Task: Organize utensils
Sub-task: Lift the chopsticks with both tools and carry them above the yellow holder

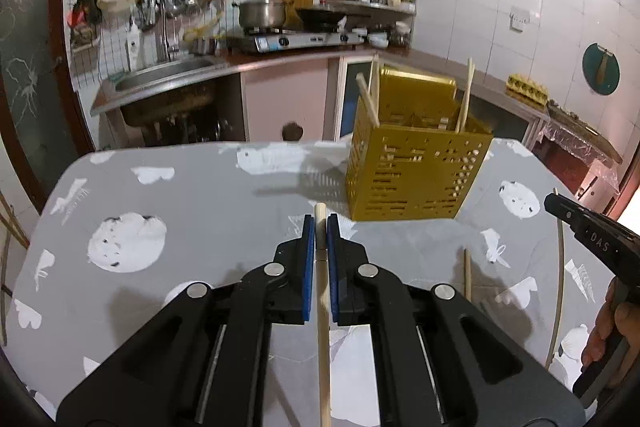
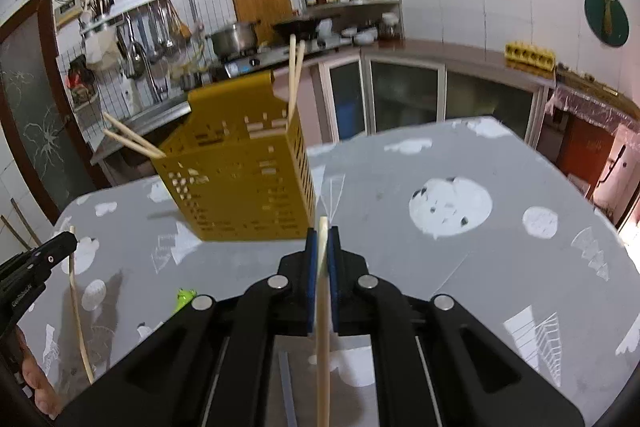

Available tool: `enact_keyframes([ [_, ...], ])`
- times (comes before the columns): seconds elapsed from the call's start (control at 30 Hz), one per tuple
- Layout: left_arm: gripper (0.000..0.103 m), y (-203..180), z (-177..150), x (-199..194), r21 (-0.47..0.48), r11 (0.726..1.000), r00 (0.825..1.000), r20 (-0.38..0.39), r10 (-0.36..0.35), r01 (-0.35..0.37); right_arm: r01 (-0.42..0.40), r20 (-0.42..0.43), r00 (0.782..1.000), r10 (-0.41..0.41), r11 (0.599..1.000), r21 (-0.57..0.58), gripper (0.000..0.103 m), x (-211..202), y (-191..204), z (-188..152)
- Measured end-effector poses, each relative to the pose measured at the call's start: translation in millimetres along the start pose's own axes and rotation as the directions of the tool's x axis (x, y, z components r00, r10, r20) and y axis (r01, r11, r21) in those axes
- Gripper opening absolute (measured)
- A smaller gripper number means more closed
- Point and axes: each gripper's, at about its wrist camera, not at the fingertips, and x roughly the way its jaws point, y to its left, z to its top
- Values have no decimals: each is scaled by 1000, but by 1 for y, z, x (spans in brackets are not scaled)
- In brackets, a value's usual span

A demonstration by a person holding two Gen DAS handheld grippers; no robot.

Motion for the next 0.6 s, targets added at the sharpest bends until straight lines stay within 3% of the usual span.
enact_keyframes([
  [0.4, 5, -4, 9, -32, 3, 1000, 993, 122, -1, 1, 13, 226, 974, -1, 999, -52, 6, -54, 10, 12],
  [0.6, 5, -5, 15, -41, -2, 1000, 983, 186, -7, 8, 6, 279, 960, 9, 999, -54, 6, -62, 12, 17],
])
